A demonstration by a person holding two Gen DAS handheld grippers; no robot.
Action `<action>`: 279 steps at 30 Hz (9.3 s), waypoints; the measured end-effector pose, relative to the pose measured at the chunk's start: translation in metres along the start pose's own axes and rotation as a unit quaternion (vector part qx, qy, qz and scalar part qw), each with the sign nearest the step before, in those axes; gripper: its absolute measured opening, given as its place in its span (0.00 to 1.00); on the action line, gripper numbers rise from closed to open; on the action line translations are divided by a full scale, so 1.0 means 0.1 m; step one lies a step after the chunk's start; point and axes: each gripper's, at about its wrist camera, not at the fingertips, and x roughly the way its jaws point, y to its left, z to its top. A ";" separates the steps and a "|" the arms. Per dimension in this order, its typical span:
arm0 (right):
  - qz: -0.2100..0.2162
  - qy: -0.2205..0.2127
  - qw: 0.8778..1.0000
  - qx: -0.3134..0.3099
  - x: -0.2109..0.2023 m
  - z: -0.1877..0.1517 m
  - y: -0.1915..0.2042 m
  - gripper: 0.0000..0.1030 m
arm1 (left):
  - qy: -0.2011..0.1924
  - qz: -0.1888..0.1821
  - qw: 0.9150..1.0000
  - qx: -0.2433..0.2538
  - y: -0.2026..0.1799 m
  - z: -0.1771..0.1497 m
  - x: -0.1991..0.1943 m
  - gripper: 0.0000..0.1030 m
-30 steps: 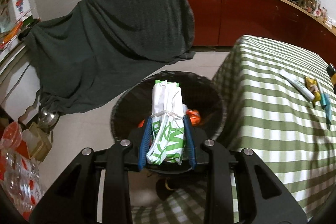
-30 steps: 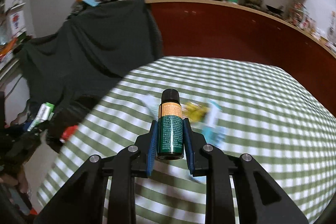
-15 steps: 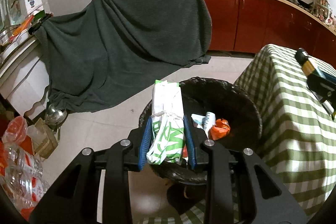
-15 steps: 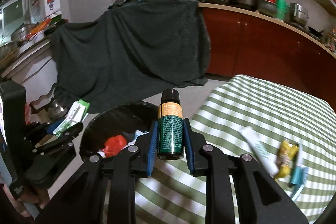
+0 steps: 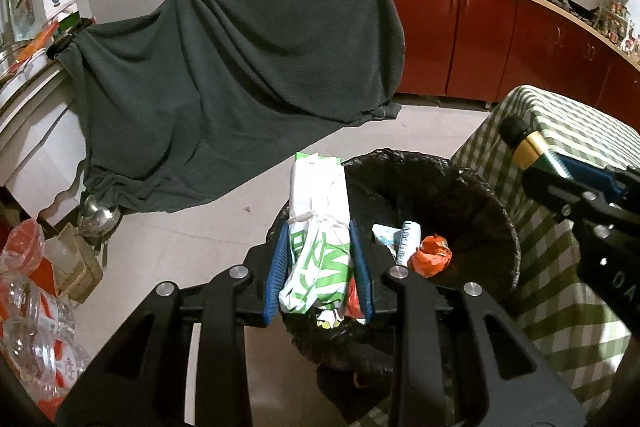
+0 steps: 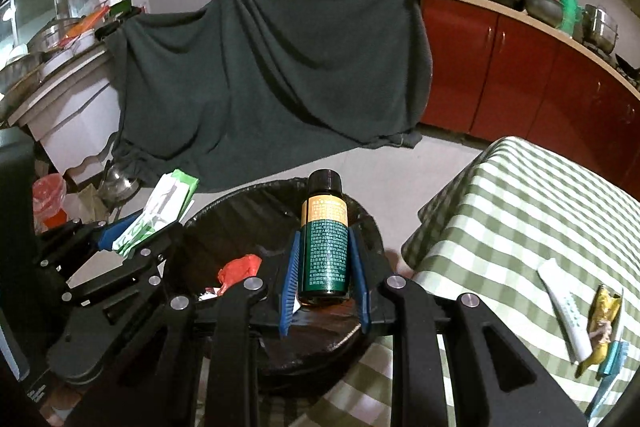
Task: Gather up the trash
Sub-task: 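Carry the wrapper and bottle over the black bin and open both tools, then move both open tools back over the table toward the tubes, then grasp the blue tube with the right tool while the left tool grasps the white tube, then carry both tubes over the black bin and open both tools to drop them, then move both open tools back toward the yellow wrapper on the table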
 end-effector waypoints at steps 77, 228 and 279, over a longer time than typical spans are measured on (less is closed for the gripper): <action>-0.202 -0.021 0.965 0.165 -1.11 -0.91 -1.73 0.58 | -0.044 -0.113 0.991 0.053 -1.29 -0.01 -0.71 0.70; -0.039 -0.001 0.997 0.073 -0.35 -0.12 -0.43 0.35 | -0.010 -0.051 0.999 -0.005 -0.30 0.07 -0.13 0.43; -0.206 -0.013 0.951 0.231 -1.62 -1.30 -2.77 0.35 | -0.007 -0.175 0.974 0.147 -2.98 0.04 -0.58 0.61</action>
